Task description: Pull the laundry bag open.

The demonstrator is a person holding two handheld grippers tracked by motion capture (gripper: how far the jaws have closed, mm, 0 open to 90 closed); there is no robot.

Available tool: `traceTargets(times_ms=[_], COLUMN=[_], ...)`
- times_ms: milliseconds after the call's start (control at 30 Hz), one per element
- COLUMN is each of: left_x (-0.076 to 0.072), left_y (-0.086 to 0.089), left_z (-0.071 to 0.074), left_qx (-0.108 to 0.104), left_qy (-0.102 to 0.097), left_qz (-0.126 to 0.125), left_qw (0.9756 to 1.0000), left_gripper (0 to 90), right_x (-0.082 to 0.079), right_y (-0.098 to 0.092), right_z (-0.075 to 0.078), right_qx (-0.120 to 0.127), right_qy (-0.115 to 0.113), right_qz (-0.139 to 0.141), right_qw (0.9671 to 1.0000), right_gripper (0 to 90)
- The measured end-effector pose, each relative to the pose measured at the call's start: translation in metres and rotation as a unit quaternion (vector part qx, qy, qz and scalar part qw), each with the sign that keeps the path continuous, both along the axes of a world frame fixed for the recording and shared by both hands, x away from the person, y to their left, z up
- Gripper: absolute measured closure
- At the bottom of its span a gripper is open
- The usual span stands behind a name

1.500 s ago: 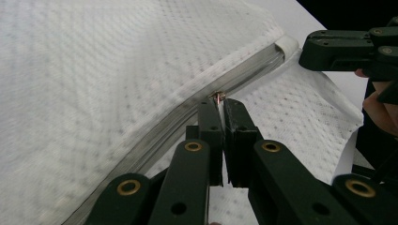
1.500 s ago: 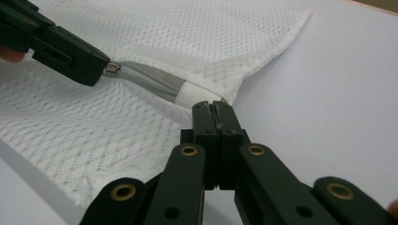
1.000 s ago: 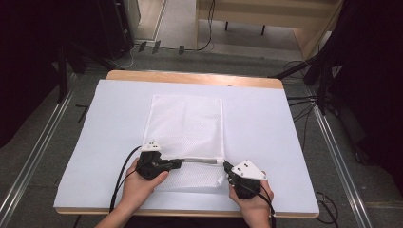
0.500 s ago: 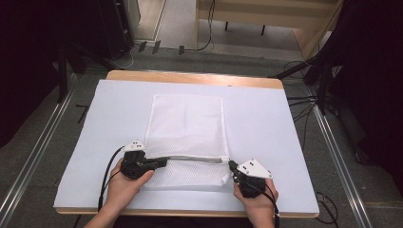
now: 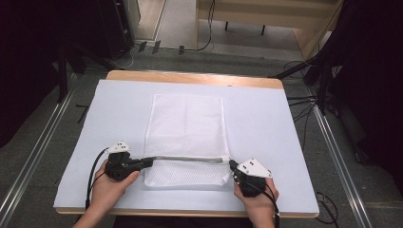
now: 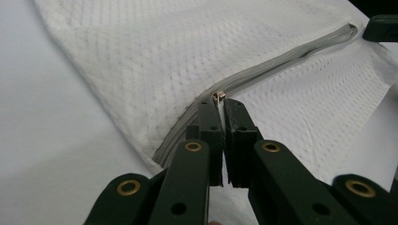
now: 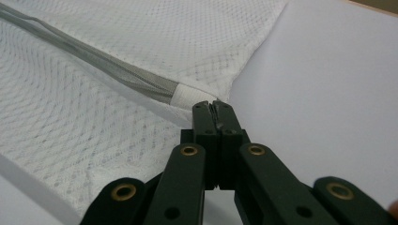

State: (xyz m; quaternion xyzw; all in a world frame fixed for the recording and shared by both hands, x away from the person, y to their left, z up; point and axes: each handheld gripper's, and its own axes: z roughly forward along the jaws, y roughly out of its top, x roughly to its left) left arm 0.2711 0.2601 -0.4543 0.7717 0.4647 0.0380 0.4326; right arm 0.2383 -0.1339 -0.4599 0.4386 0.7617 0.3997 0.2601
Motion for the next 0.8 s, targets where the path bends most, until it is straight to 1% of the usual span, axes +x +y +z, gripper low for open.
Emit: traceTargets(times_ms=[100,200,333,500,533,567,700,800], left_x=[-0.001,-0.002,-0.001,-0.002,-0.002,-0.001,-0.003,-0.004], left_y=[0.004,0.007,0.013,0.014,0.014,0.015,0.021,0.028], left_z=[0.0,0.0,-0.002,-0.002,-0.002,-0.002,-0.003,-0.004], left_qx=[-0.001,0.007,0.004,0.008,0.012,0.012,0.014,0.012], left_qy=[0.001,-0.001,0.001,0.0,0.0,0.0,0.005,0.01], left_qz=[0.0,0.002,0.005,0.003,0.005,0.002,0.004,0.011], left_qw=[1.0,1.0,1.0,1.0,0.9999,0.9999,0.9999,0.9998], left_gripper=[87.9,87.9,87.9,87.9,87.9,87.9,87.9,87.9], right_x=[0.0,0.0,0.001,0.0,0.001,0.001,0.001,0.002], right_y=[0.0,0.0,0.0,0.002,0.002,0.002,0.0,0.0], right_z=[0.0,0.0,-0.001,-0.001,-0.001,-0.001,-0.001,-0.001], right_qx=[0.0,-0.002,-0.001,-0.005,-0.005,-0.007,-0.005,-0.006], right_qy=[0.0,0.001,0.0,-0.001,0.0,-0.001,0.0,0.001], right_qz=[0.001,0.0,0.002,0.004,0.005,0.004,0.003,0.002], right_qw=[1.0,1.0,1.0,1.0,1.0,1.0,1.0,1.0], right_gripper=[90.0,90.0,90.0,90.0,90.0,90.0,90.0,90.0])
